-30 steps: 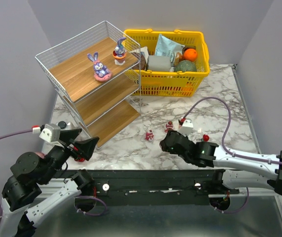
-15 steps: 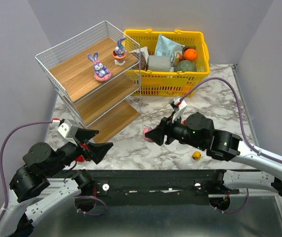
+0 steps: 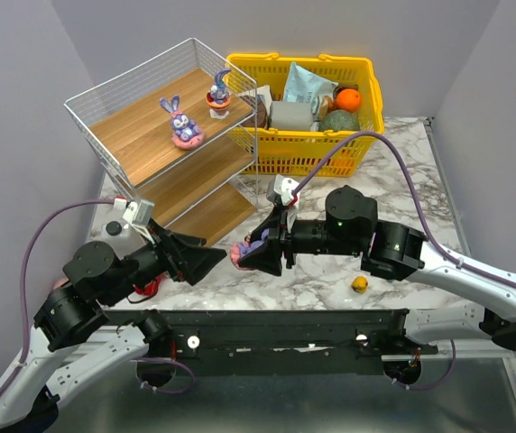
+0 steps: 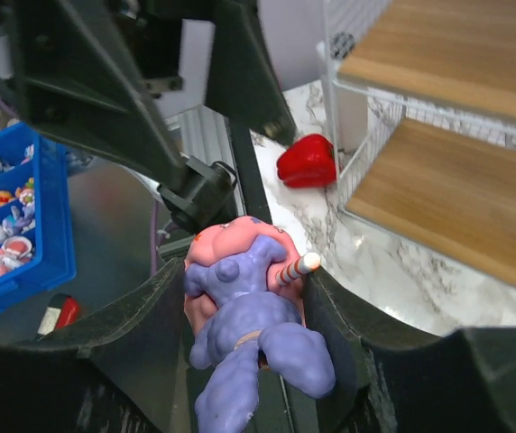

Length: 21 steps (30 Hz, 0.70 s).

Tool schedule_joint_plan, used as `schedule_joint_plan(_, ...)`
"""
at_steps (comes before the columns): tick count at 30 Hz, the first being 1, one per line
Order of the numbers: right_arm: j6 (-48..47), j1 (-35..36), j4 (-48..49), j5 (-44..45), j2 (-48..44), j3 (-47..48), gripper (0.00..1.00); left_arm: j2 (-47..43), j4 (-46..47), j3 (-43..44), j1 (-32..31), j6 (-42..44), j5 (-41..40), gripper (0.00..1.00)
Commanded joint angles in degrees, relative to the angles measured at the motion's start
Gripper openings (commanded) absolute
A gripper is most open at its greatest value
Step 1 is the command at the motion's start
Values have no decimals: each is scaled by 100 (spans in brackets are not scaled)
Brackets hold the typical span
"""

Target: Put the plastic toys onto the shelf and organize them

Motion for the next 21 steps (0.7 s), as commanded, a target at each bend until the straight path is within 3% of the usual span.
schedule_joint_plan(1, -631, 98, 83, -434, 211, 555, 1, 292, 259, 68, 5, -909, 482, 99)
schedule_joint_plan(5, -780, 177, -92, -496, 440, 932, 1, 398, 435, -29, 5, -1165, 640, 97)
schedule_joint_plan(11, -868, 230, -208, -329, 572, 1083, 1, 327, 734, -143, 5, -1411, 886, 85)
schedule_joint_plan(15, -868, 239, -181, -277, 572, 1101, 1, 310, 672, -213, 5, -1455, 913, 62)
schedule_joint_plan(21, -904, 274, -155, -399, 590, 1144, 1, 283, 725, -328, 5, -1552, 886, 39)
